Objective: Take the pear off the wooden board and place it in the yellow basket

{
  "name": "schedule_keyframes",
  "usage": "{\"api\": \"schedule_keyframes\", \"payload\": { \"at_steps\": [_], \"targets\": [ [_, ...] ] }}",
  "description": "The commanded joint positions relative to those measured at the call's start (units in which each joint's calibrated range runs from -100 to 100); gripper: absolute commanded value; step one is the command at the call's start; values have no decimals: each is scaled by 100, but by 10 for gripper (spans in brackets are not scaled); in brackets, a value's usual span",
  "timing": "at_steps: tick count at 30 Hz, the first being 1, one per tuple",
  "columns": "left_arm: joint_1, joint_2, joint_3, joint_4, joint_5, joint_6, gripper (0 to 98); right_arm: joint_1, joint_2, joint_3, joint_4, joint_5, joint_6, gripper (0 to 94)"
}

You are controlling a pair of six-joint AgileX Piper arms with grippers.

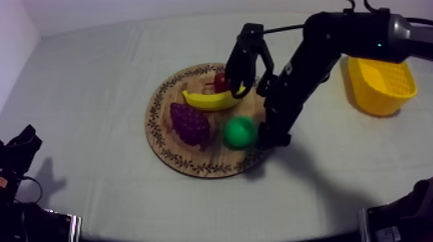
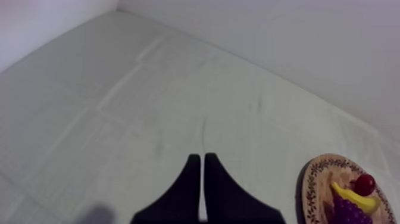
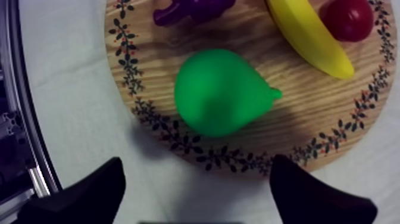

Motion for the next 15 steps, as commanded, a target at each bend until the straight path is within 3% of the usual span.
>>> {"api": "schedule_keyframes", "payload": {
  "at_steps": [1, 15],
  "targets": [
    [-2, 2, 2, 0, 5, 0, 1, -36, 107, -86, 2, 61, 46, 803],
    [-2, 2, 2, 0, 5, 0, 1, -202, 949, -777, 231, -166, -216, 801]
  ]
}}
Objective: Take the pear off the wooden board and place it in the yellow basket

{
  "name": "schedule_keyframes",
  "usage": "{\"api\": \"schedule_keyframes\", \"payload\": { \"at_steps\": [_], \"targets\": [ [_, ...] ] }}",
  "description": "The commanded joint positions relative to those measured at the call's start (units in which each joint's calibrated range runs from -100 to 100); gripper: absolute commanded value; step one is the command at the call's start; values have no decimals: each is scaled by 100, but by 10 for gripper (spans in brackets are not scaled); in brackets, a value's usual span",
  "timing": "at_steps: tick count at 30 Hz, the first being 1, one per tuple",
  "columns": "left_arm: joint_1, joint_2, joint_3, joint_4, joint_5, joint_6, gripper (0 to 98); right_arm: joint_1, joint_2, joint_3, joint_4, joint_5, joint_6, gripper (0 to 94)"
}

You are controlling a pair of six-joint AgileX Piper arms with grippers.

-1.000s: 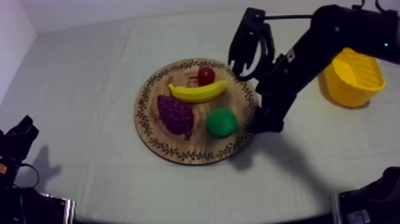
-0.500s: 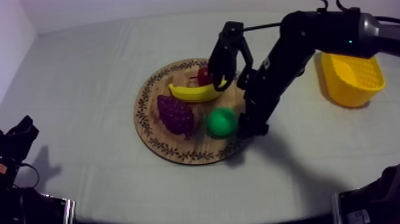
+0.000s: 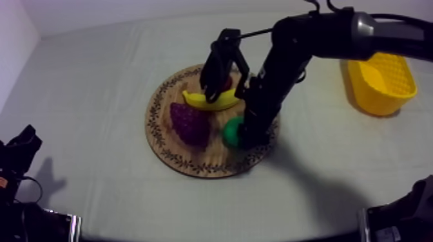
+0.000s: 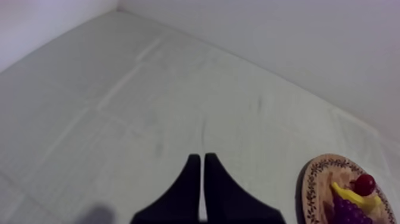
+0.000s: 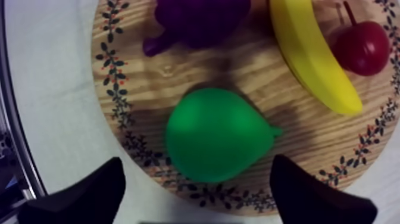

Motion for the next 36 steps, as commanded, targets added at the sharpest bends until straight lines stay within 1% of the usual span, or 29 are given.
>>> {"api": "schedule_keyframes", "payload": {
  "at_steps": [1, 9, 20, 26, 31, 33, 36],
  "targets": [
    [-2, 2, 2, 0, 5, 0, 1, -8, 122, -66, 51, 1, -45, 800],
    [-2, 2, 2, 0, 5, 0, 1, -11, 583, -310, 268, 32, -191, 792],
    [-2, 2, 2, 0, 5, 0, 1, -31, 1060, -762, 361, 168, -279, 780],
    [-2, 2, 2, 0, 5, 0, 1, -41, 1249, -901, 415, 209, -332, 753],
    [-2, 2, 2, 0, 5, 1, 1, -34, 1325, -936, 427, 194, -355, 694],
    [-2, 2, 2, 0, 5, 0, 1, -28, 1337, -931, 437, 162, -391, 645],
    [-2, 2, 2, 0, 5, 0, 1, -22, 1342, -921, 444, 137, -420, 540]
  ]
}}
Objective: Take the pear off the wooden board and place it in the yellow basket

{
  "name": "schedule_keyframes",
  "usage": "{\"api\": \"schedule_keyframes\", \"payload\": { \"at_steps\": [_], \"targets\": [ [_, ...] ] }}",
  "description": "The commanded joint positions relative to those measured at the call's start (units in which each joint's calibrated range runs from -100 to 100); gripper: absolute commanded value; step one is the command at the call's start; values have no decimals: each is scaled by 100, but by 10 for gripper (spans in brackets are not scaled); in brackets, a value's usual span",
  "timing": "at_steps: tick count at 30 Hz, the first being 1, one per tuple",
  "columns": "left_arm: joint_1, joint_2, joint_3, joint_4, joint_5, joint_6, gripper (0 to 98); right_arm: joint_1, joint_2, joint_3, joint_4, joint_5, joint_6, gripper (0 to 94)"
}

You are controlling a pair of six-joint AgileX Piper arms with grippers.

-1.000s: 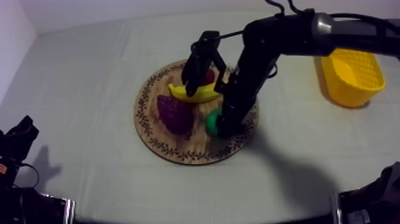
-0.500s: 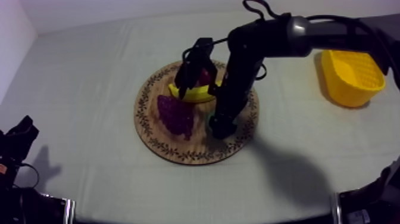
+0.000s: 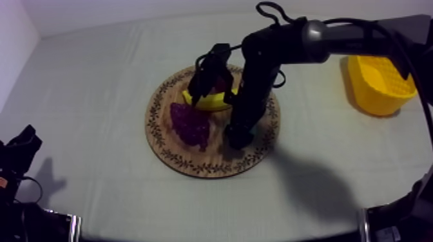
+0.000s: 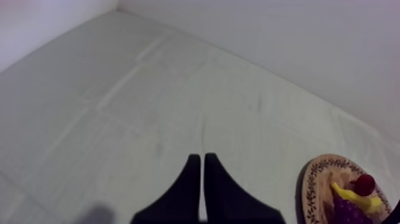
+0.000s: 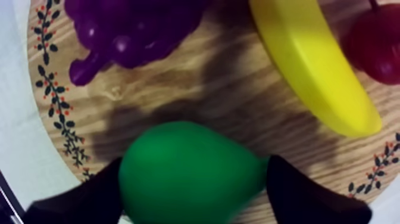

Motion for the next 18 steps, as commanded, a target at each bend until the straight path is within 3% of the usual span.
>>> {"api": "schedule_keyframes", "payload": {
  "at_steps": [1, 10, 18],
  "targets": [
    [-2, 2, 2, 0, 5, 0, 1, 4, -3, 18, 7, -7, -11, 511],
    [-2, 2, 2, 0, 5, 0, 1, -9, -94, 94, -5, -53, -26, 385],
    [-2, 2, 2, 0, 5, 1, 1, 13, -564, 302, 30, -150, -58, 384]
  ]
}}
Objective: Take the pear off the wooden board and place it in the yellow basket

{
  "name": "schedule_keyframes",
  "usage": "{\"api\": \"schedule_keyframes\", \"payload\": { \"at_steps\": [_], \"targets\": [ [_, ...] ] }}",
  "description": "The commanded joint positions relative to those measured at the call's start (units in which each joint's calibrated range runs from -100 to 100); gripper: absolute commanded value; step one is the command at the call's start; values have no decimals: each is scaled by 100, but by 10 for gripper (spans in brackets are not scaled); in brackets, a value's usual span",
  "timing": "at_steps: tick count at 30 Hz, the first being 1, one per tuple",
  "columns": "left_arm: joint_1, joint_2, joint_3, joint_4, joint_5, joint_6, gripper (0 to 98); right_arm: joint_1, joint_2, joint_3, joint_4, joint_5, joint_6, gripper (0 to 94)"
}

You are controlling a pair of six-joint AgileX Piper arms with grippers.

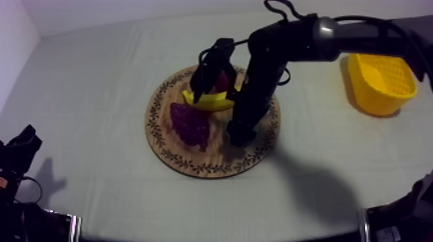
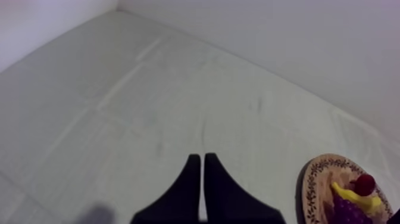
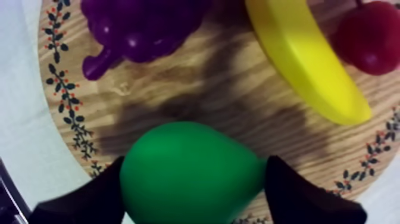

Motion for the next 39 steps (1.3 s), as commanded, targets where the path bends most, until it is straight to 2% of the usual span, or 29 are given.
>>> {"api": "schedule_keyframes", "payload": {
  "at_steps": [1, 5, 12, 24, 31, 39],
  "targets": [
    [-2, 2, 2, 0, 5, 0, 1, 29, -244, 63, 52, -25, -26, 384],
    [-2, 2, 2, 0, 5, 0, 1, 162, -825, 214, 206, -144, -172, 383],
    [-2, 2, 2, 0, 5, 2, 1, 702, -2005, 424, 730, -510, -730, 390],
    [-2, 2, 2, 0, 5, 0, 1, 2421, -3334, 322, 1592, -1092, -1607, 402],
    [-2, 2, 2, 0, 5, 0, 1, 3294, -3481, 564, 1882, -1299, -2043, 401],
    [-2, 2, 2, 0, 5, 0, 1, 3745, -3137, 1077, 1895, -1432, -2123, 397]
  ]
}}
